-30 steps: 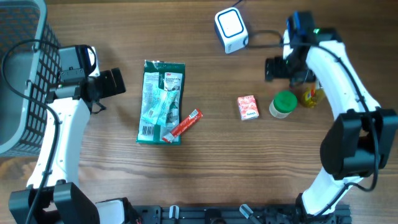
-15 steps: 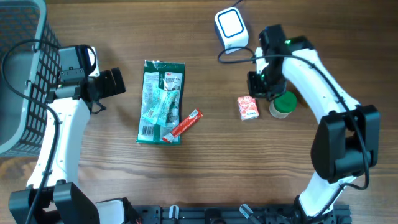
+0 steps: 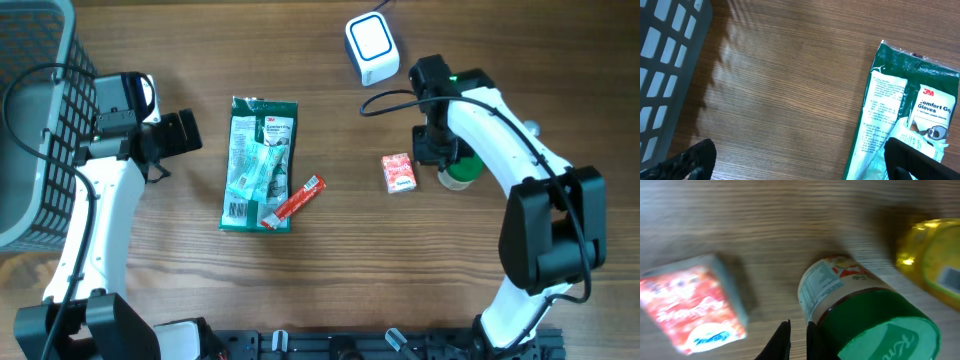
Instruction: Scan the item barcode
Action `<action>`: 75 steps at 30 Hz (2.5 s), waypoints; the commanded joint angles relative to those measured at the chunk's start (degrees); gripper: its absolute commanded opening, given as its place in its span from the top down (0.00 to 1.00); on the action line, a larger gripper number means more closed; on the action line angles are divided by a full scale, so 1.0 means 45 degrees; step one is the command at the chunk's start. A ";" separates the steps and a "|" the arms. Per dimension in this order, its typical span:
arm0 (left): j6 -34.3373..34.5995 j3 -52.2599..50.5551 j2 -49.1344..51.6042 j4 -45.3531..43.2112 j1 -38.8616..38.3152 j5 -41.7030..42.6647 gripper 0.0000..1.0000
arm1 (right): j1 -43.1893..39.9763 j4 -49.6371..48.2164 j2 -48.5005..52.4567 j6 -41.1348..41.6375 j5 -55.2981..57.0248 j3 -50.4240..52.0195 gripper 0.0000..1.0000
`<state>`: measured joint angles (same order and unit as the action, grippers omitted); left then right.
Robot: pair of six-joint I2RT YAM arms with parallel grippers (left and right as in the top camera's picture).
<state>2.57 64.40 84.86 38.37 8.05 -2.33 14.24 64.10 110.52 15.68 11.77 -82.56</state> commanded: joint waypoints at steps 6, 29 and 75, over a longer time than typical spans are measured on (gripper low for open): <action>-0.0189 0.0058 0.0049 -0.0029 0.0049 -0.0121 0.00 | -0.1409 0.0005 0.0015 0.0544 0.1103 0.0126 0.87; -0.0189 0.0058 0.0049 -0.0029 0.0049 -0.0121 0.00 | -0.1394 -0.1224 0.0015 -0.0826 -0.4595 0.0136 0.76; -0.0189 0.0058 0.0049 -0.0029 0.0049 -0.0121 0.00 | -0.0962 -0.2370 0.0015 -0.1443 -0.6931 0.2448 0.73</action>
<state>2.57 64.40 84.86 38.37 8.05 -2.33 9.72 53.39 110.52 8.95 -18.22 -71.81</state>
